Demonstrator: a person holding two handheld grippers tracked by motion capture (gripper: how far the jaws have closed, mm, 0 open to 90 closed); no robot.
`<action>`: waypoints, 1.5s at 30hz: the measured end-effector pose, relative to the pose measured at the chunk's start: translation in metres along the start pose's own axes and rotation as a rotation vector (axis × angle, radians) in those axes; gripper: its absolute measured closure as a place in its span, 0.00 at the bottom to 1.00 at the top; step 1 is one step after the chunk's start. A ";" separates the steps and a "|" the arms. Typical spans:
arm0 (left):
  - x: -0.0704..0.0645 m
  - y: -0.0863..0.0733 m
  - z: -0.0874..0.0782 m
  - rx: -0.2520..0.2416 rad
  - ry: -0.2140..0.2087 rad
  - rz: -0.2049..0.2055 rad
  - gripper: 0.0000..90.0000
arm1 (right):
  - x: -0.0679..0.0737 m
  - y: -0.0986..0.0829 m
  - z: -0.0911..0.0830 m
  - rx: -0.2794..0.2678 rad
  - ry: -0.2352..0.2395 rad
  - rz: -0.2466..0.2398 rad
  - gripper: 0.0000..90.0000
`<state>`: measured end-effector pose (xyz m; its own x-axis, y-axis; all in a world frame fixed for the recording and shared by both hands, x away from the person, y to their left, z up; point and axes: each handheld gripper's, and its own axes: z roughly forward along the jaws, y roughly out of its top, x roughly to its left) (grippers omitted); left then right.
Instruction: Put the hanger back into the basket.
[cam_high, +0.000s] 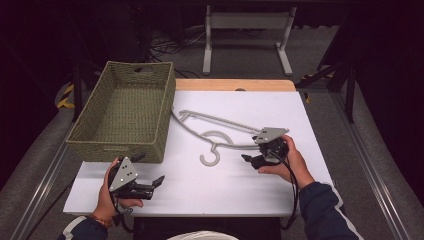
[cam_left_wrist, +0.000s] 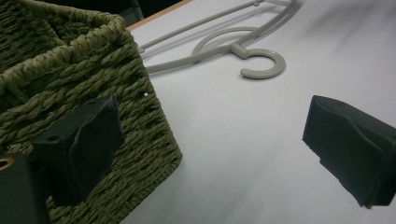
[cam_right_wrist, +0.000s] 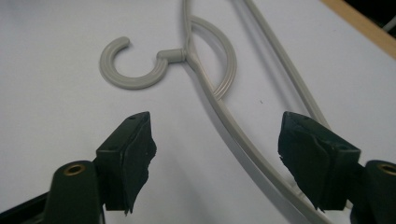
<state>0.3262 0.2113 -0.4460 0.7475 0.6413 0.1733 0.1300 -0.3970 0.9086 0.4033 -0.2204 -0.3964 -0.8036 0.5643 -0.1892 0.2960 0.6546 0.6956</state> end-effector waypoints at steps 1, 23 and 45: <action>0.000 0.000 0.000 0.001 -0.001 -0.001 0.06 | -0.002 0.004 0.005 0.025 0.012 -0.015 0.33; 0.000 -0.002 -0.001 0.018 -0.023 -0.012 0.07 | -0.038 0.030 0.085 0.338 0.176 -0.020 0.79; 0.000 -0.003 0.001 0.034 -0.037 -0.017 0.09 | -0.024 0.038 0.075 0.306 0.143 -0.047 0.92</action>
<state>0.3260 0.2120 -0.4491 0.7682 0.6239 0.1434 0.1647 -0.4090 0.8975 0.4728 -0.1714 -0.4171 -0.8780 0.4676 -0.1023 0.3805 0.8114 0.4437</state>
